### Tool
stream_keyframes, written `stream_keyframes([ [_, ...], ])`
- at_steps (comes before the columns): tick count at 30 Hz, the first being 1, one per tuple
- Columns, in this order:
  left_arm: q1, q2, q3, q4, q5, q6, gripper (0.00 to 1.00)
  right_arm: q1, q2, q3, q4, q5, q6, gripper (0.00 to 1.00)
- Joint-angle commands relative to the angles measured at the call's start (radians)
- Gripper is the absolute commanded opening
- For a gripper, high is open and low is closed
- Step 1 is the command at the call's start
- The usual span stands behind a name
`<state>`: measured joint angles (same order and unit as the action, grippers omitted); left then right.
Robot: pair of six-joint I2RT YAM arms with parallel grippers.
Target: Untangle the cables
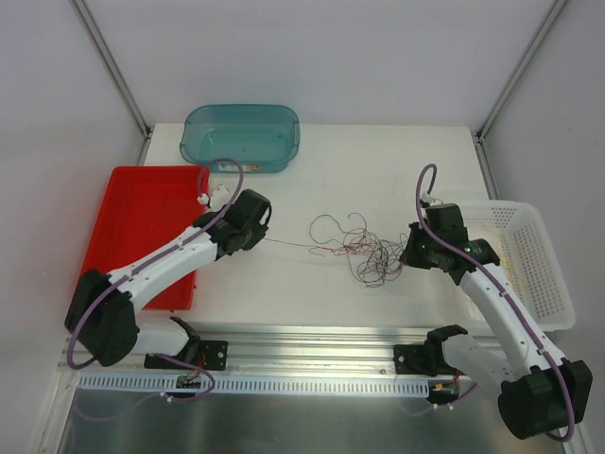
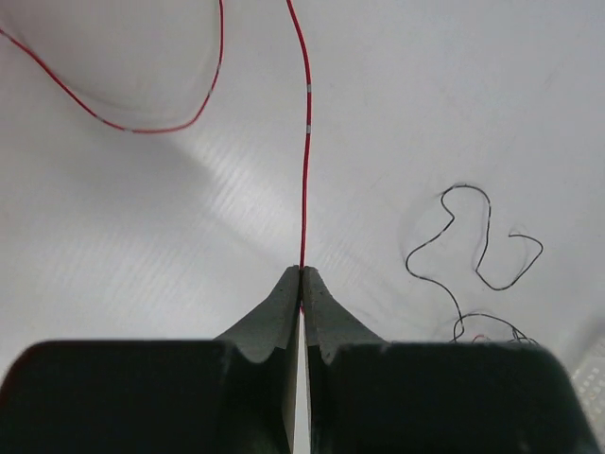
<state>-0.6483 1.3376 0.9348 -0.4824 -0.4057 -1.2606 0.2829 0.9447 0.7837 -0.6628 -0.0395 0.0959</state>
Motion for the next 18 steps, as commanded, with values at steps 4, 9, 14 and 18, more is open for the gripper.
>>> stream_keyframes([
  [4,0.099,-0.181,0.082,-0.160,-0.217,0.307,0.00,-0.036,-0.017,0.037,-0.041,0.033,-0.019,0.01],
  [9,0.168,-0.232,0.264,-0.202,-0.332,0.538,0.00,-0.074,-0.026,0.029,-0.049,0.027,-0.027,0.01],
  [14,0.240,-0.230,0.461,-0.206,-0.430,0.774,0.00,-0.103,-0.040,0.023,-0.057,0.023,-0.033,0.01],
  [18,0.282,-0.207,0.591,-0.205,-0.453,0.904,0.00,-0.106,-0.038,0.022,-0.058,0.020,-0.035,0.01],
])
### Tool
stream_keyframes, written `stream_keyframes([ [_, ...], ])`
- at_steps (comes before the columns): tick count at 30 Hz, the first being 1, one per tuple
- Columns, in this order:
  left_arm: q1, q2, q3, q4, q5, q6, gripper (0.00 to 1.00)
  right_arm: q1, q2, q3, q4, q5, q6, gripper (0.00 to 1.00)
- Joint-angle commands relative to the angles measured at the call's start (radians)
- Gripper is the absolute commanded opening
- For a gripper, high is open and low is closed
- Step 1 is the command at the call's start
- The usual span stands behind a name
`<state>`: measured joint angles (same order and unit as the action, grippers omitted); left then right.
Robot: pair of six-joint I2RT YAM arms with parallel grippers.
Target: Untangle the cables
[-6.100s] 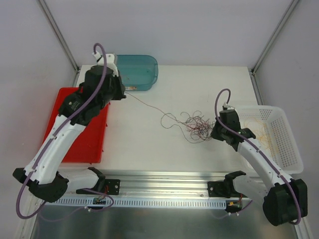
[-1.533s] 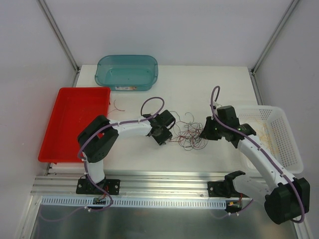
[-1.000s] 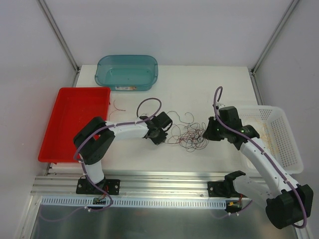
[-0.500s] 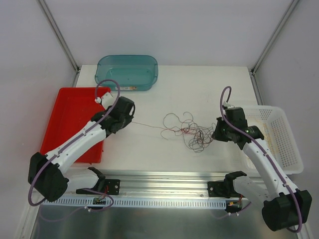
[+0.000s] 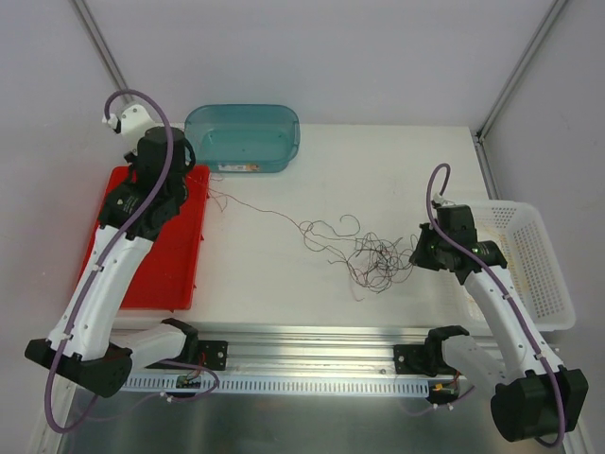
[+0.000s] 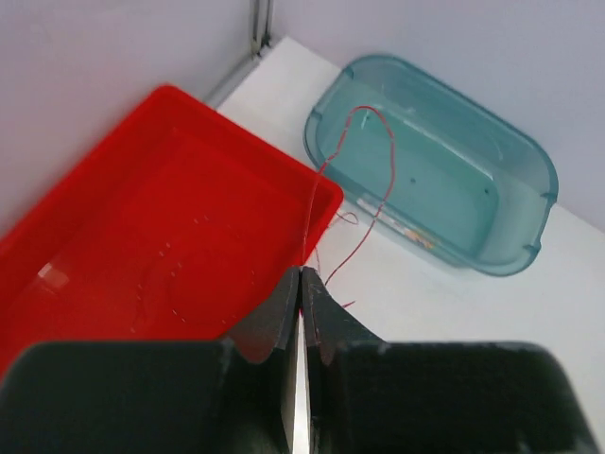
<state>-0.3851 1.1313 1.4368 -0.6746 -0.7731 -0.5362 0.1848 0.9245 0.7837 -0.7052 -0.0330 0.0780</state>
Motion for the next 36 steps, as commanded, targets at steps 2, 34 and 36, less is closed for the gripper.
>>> stream_keyframes([
  [2,0.025,0.010,0.147,-0.011,-0.094,0.241,0.00,-0.008,-0.015,0.022,-0.014,0.013,-0.017,0.01],
  [34,0.494,0.081,0.429,-0.014,-0.198,0.539,0.00,-0.041,0.017,0.003,-0.023,0.077,-0.004,0.01],
  [36,0.494,0.073,0.381,-0.013,-0.183,0.538,0.00,-0.042,0.017,0.009,-0.031,0.091,-0.010,0.02],
])
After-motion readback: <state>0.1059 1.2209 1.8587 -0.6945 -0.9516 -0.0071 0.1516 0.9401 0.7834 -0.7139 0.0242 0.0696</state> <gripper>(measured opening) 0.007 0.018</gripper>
